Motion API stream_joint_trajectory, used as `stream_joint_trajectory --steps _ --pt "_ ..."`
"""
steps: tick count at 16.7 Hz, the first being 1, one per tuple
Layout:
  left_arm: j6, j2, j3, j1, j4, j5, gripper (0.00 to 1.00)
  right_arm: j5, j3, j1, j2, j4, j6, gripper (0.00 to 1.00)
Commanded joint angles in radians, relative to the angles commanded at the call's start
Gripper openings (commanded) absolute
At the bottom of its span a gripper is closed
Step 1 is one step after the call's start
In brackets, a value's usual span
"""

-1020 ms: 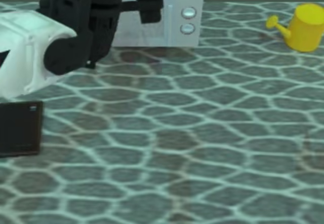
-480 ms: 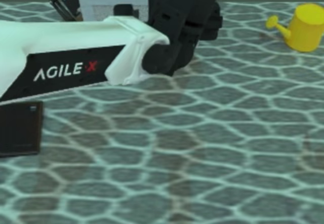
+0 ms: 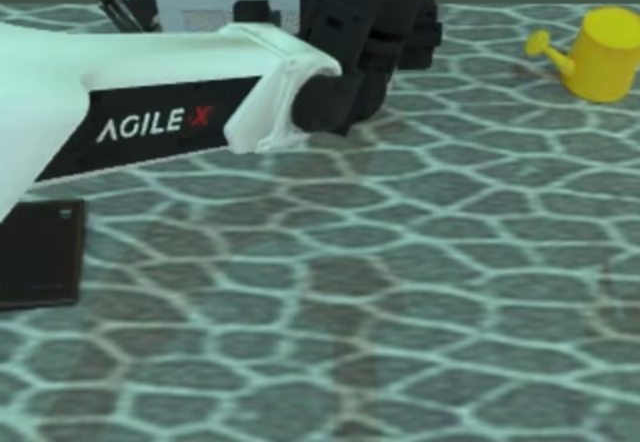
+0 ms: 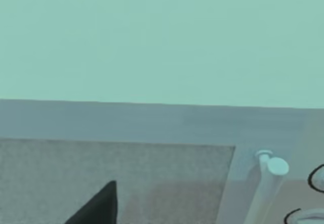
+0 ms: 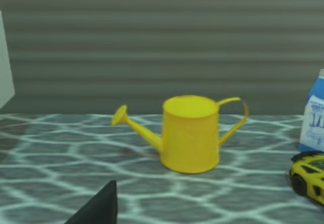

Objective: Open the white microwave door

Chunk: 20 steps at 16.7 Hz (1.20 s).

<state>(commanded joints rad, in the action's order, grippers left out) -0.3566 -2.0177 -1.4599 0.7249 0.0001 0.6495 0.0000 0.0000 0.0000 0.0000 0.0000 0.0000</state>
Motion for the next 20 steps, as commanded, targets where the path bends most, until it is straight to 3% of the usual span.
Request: stream_joint_trajectory --steps 5,10,20 --pt "0.044 -0.156 -0.138 -0.068 0.042 -0.060 1.00 0.000 0.000 0.000 0.000 0.000 0.000 1.00" --pt "0.048 -0.170 -0.150 -0.075 0.046 -0.066 1.00 0.000 0.000 0.000 0.000 0.000 0.000 1.00" --pt "0.048 -0.170 -0.150 -0.075 0.046 -0.066 0.25 0.000 0.000 0.000 0.000 0.000 0.000 1.00"
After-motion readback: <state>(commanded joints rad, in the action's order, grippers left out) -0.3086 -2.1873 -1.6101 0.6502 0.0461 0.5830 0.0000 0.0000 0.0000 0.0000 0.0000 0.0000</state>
